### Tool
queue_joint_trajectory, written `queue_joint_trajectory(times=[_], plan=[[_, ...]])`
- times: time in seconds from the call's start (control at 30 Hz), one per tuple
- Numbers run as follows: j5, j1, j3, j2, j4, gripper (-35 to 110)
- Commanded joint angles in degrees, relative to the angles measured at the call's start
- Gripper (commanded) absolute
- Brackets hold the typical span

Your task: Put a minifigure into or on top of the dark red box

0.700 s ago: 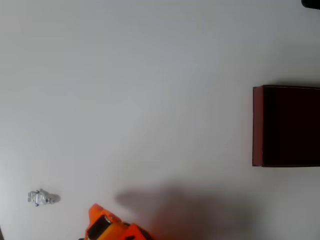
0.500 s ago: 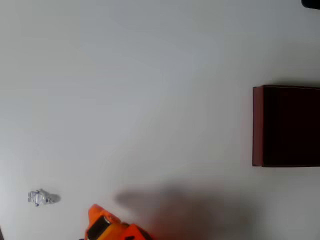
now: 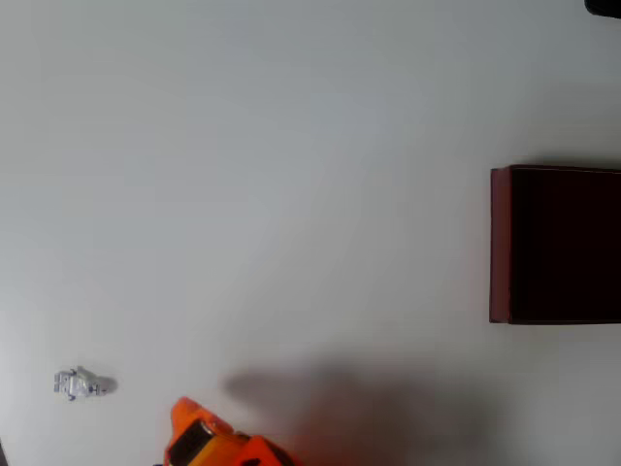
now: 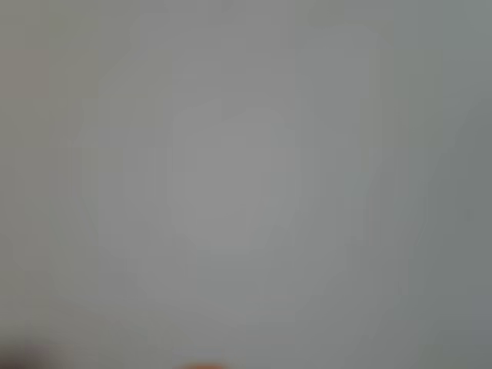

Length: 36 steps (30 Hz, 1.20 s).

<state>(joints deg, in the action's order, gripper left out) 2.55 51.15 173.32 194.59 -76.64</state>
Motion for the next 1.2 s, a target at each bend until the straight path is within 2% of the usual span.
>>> queue_joint_trajectory(times=[0.0, 0.1, 0.2, 0.3, 0.4, 0.47, 0.53, 0.57, 0.67, 0.77, 1.0, 1.07, 1.17], plan=[[-2.29, 0.79, -0.26, 0.79, -0.88, 0], [-11.60, -1.32, 0.26, 0.79, 1.14, 3], [-9.84, -2.02, 0.35, 0.79, 2.55, 4], [-16.96, -2.11, -1.67, 0.79, -0.88, 4], [-23.03, 1.41, -3.16, 0.79, -0.26, 15], [-30.94, 4.83, -3.08, 0.79, 5.54, 18], [-48.43, 5.36, -2.64, 0.79, 8.26, 9], [-49.04, 6.59, -3.08, 0.88, 9.05, 10], [-59.06, 7.65, -3.69, 0.44, 3.52, 14], [-64.95, 10.11, -1.67, -2.20, 3.96, 16], [-75.06, 16.26, -4.57, -24.52, 12.74, 19], [-77.96, 17.40, -10.28, -34.89, 12.74, 20], [-76.73, 18.11, -24.08, -55.81, 12.92, 21]])
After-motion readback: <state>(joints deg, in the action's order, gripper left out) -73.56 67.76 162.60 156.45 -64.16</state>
